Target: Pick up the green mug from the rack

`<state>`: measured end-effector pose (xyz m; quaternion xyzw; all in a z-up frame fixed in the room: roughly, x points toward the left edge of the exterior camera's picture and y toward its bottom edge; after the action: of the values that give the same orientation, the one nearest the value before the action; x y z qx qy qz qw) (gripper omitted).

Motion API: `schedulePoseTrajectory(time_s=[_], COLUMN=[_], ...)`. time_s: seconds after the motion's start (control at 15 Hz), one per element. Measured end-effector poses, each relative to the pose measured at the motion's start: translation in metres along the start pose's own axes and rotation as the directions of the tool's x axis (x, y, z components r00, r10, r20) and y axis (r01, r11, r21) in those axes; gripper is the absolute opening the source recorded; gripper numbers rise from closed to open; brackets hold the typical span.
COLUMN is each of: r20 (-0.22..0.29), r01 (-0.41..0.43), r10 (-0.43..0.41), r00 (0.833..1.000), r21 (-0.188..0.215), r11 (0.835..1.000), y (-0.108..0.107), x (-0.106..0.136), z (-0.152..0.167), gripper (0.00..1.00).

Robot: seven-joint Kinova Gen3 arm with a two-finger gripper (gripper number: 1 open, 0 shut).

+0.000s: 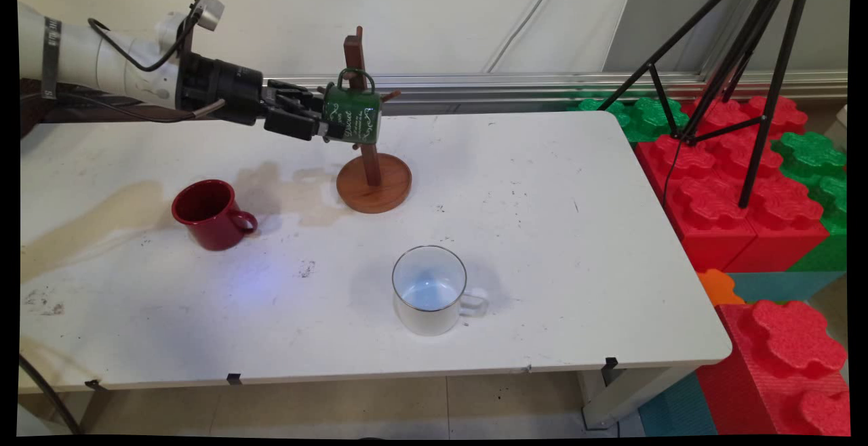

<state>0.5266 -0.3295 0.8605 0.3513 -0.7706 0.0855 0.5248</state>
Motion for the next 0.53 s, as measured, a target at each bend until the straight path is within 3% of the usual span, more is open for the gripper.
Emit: schedulePoseTrajectory(time_s=[0.53], r20=[-0.018], r01=[0.033], r10=[-0.033], r00=[0.999], r21=[0.006], r11=[0.999], y=[-0.0008], x=[-0.0059], z=[0.0064], gripper=[1.00])
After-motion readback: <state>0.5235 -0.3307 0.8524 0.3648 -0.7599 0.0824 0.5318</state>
